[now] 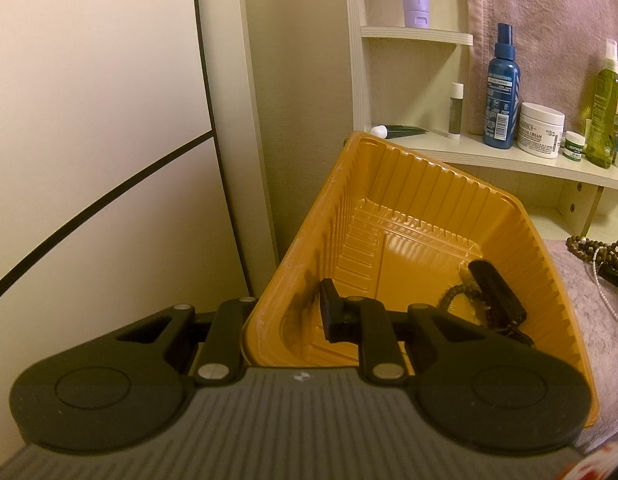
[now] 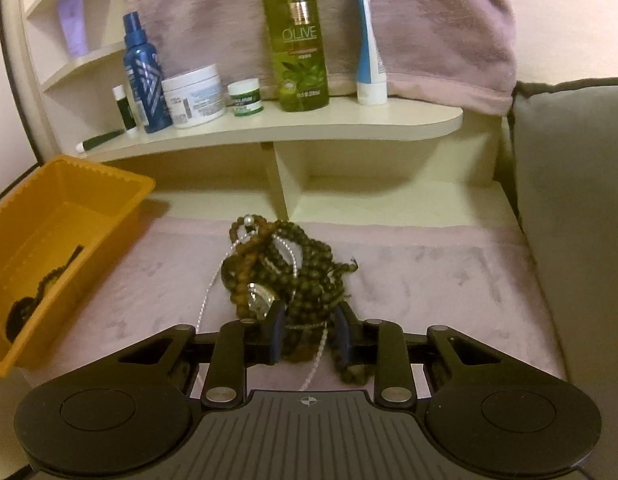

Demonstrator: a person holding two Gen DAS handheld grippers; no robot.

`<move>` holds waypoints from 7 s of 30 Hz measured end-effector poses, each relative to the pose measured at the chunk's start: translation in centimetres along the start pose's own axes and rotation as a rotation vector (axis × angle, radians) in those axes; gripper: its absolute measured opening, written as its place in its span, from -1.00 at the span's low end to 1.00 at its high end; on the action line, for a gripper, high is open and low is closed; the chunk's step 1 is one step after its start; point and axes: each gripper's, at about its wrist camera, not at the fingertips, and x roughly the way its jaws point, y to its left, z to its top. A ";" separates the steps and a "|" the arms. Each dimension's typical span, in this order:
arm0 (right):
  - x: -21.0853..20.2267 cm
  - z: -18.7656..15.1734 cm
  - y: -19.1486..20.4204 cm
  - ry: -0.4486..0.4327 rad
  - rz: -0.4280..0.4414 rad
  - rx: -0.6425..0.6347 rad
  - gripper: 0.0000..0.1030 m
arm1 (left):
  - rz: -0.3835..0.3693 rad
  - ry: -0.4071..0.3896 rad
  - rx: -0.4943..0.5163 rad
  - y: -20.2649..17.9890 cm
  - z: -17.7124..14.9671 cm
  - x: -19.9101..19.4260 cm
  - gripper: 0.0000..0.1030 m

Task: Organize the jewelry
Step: 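Lift the brown bead strand high out of the pile with the right gripper, then lower the brown bead strand into the orange tray and open the right gripper, then grasp the silver watch with black strap with the right gripper, then carry the silver watch into the orange tray and open the right gripper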

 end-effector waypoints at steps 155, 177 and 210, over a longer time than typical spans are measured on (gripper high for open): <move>0.8 1.1 5.5 0.084 0.013 -0.086 -0.03 | -0.016 0.018 -0.011 0.3 0.2 0.2 -0.69; 4.2 0.5 5.8 0.037 -0.004 -0.185 -0.04 | -0.018 0.027 -0.020 0.5 0.3 0.3 -0.68; 3.2 3.0 14.9 0.019 0.412 -0.056 -0.43 | -0.019 0.035 -0.008 0.3 0.5 0.3 -0.69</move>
